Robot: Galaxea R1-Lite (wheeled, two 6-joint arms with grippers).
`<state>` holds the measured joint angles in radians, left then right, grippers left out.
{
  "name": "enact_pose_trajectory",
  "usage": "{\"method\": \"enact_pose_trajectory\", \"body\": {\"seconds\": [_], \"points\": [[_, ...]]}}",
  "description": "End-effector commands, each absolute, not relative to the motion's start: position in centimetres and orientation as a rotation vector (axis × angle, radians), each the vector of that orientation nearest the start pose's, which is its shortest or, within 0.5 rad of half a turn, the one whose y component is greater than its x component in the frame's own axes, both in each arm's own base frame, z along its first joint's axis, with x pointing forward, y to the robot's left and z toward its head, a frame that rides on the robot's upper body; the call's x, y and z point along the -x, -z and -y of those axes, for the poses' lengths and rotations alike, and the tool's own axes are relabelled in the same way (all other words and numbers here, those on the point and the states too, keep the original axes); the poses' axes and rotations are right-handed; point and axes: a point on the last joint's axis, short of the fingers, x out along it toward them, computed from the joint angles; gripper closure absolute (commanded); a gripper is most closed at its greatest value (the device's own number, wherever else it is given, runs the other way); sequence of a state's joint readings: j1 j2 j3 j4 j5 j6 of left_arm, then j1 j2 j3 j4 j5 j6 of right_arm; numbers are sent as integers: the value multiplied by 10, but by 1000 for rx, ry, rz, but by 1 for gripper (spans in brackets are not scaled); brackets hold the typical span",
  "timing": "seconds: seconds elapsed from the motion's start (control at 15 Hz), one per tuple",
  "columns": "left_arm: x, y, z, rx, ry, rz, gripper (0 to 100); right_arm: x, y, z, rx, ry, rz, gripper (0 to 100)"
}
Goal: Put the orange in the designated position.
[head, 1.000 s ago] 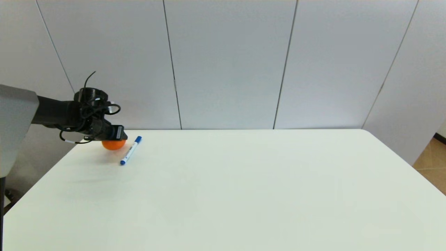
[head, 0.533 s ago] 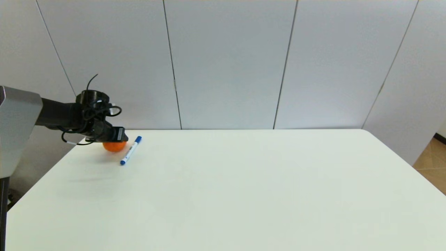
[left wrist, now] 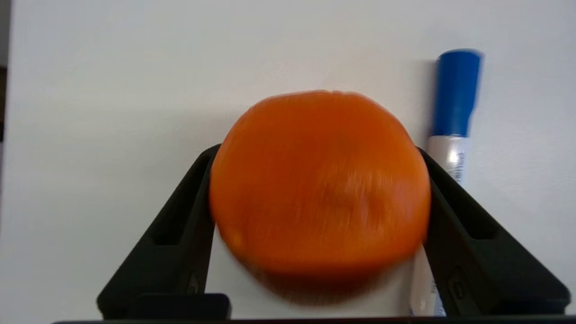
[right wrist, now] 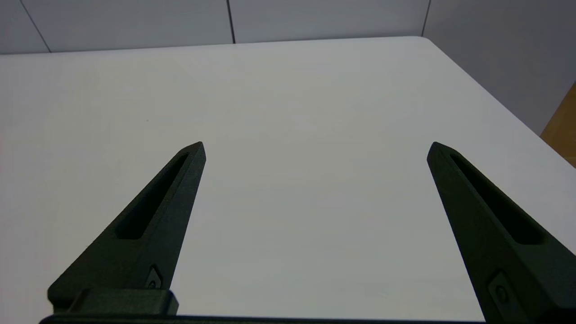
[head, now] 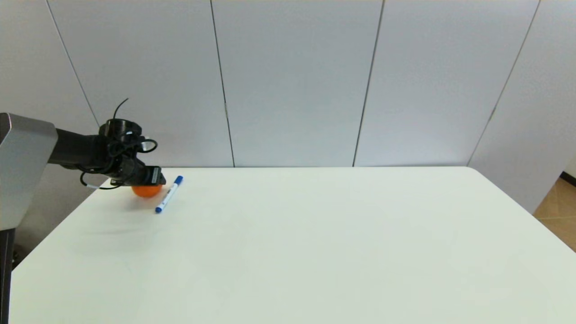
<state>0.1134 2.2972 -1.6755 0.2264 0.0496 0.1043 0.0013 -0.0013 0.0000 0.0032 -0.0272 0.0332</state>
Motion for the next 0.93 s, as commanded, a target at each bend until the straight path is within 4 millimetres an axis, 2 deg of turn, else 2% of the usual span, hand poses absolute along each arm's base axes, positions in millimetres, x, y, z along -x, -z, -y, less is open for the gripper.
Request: {"method": "enact_pose_trajectory", "body": {"seconds": [0.07, 0.27, 0.47, 0.73, 0.93], "points": [[-450, -106, -53, -72, -110, -858, 0, 23, -75, 1, -34, 26, -3, 0], [-450, -109, -54, -72, -113, -847, 0, 23, -75, 1, -34, 26, -1, 0], [-449, -121, -54, -77, -113, -817, 0, 23, -75, 1, -34, 26, -3, 0], [-451, -162, -53, -93, -114, -694, 0, 23, -75, 1, -34, 26, -3, 0], [-445, -193, -50, -111, -111, -612, 0, 23, -75, 1, -34, 26, -3, 0]]}}
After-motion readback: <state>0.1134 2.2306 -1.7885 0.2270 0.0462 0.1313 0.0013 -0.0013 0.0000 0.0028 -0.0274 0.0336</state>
